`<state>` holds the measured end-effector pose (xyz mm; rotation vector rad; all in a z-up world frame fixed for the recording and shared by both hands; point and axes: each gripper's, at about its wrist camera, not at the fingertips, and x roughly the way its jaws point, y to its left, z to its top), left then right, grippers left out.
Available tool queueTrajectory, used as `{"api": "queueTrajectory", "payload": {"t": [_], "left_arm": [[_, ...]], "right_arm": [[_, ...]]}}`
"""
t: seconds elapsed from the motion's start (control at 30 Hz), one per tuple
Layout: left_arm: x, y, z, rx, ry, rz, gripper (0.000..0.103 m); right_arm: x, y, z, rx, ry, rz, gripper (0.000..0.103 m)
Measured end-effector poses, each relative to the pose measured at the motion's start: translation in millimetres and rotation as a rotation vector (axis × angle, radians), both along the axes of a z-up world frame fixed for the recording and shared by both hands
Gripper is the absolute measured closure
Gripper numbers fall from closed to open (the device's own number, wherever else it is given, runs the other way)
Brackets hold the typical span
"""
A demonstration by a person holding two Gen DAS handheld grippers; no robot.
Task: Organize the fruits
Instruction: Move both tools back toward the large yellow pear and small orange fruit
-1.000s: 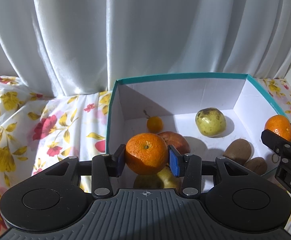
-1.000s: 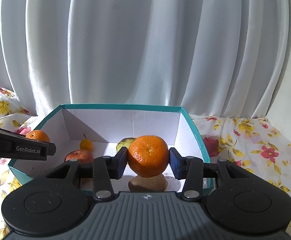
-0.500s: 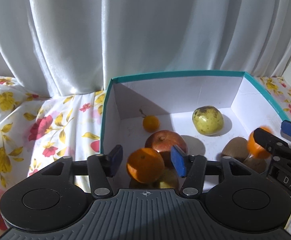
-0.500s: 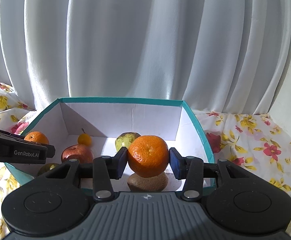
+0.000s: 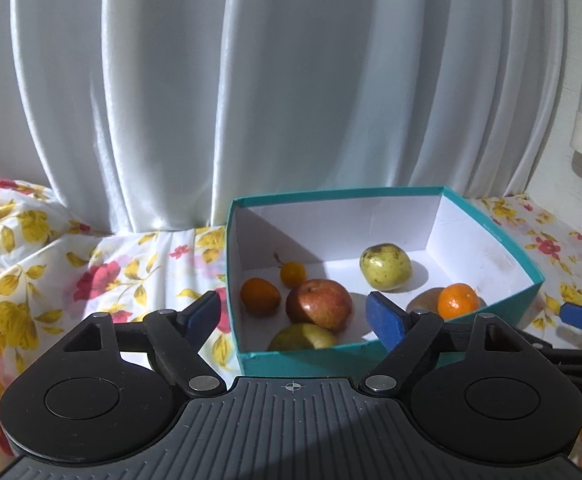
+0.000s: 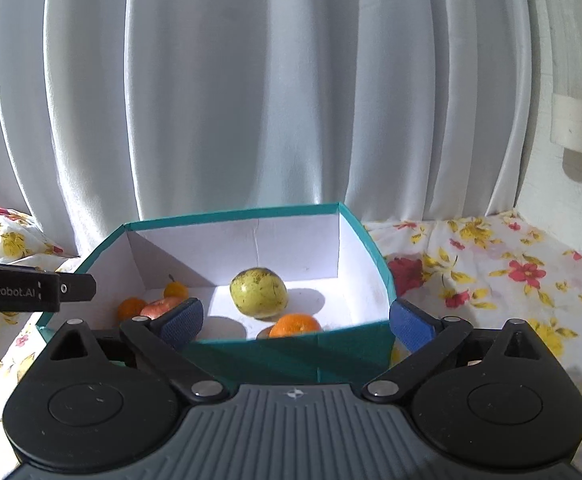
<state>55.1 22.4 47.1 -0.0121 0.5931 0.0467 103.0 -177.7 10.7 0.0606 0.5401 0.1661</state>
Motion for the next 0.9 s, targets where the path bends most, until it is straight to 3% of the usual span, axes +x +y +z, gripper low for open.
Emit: {"api": "queueTrajectory", "payload": {"t": [0.4, 0.67, 0.9], "left_arm": [[-43.0, -22.7, -35.8, 0.058, 0.053, -0.089, 0.017], [-49.9, -38.4, -55.0, 0.078, 0.099, -0.136, 0.017], [-47.0, -47.1, -69.1, 0.088, 0.141, -0.17, 0.018]], "right_arm": [[-53.4, 2.1, -26.5, -0.031, 0.072, 0.012, 0.003], [-68.0, 0.7, -33.2, -0.118, 0.078, 0.012, 0.003], [-69.3, -9.2, -36.7, -0.11, 0.085, 0.004, 0.004]]}}
